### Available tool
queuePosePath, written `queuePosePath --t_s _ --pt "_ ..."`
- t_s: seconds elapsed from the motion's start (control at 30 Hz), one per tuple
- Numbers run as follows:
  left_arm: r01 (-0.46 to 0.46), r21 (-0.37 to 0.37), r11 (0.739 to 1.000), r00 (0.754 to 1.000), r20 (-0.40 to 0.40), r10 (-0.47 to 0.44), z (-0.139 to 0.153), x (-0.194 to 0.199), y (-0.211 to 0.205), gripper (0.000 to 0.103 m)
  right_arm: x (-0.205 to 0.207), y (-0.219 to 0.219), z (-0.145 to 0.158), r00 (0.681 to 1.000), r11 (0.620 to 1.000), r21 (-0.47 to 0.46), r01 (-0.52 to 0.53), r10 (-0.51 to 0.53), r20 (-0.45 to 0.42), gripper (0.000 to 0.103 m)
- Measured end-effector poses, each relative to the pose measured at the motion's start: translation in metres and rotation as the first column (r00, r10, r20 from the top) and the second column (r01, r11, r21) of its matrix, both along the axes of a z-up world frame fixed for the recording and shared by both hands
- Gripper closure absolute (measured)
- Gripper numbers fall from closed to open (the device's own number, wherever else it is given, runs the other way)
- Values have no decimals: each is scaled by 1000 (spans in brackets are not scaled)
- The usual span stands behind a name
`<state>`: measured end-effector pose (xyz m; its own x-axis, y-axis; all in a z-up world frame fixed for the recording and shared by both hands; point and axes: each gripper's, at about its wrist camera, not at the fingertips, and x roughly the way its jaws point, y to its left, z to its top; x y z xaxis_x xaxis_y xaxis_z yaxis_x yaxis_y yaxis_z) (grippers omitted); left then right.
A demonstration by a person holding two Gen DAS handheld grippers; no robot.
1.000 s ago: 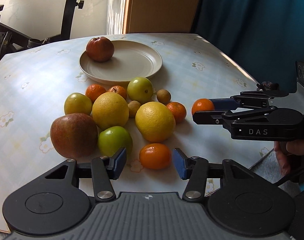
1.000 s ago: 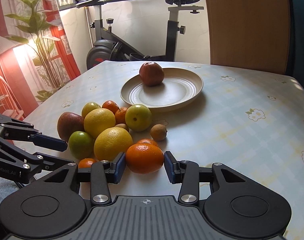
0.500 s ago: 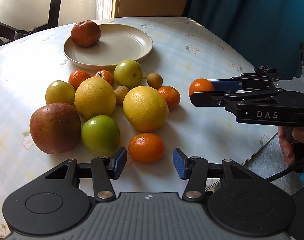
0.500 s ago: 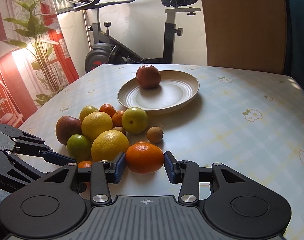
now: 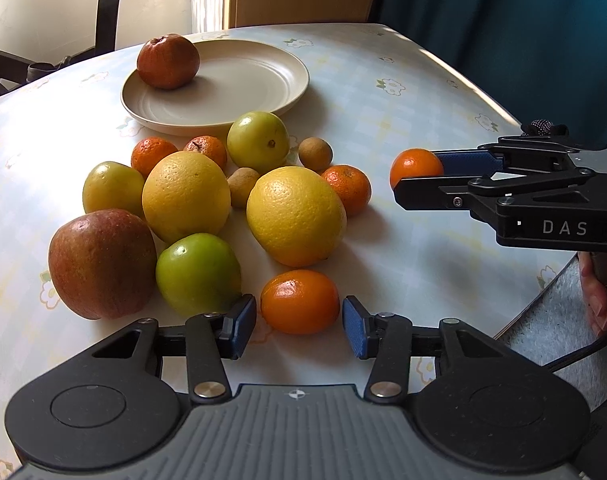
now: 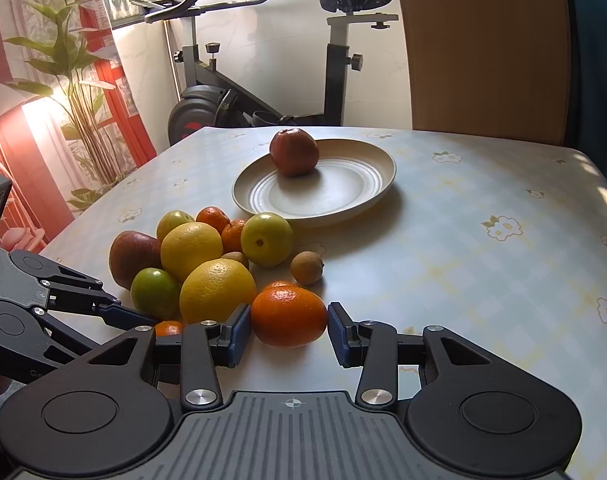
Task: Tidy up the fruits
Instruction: 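Grasp a tangerine with the left tool while the right tool grasps another tangerine, then carry the tangerine with the left tool toward the cream plate while the right tool carries its tangerine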
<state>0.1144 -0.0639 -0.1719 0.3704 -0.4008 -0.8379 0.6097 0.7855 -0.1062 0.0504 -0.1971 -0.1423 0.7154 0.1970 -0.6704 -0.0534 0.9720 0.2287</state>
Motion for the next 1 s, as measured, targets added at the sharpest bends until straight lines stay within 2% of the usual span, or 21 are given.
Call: queuePosePath --t_s 0.43,0.73,1.0 --pt "5 -12 1000 999 48 -4 5 -6 1 58 0 0 -1 1000 1000 -1 0 0 -4 65" --pt "39 -16 999 987 154 -36 25 -17 0 58 1 -1 5 1000 1000 -9 1 -1 0 65" --pt "34 -23 999 968 251 -27 51 -16 3 58 4 -11 32 999 1000 -13 17 -17 44 65"
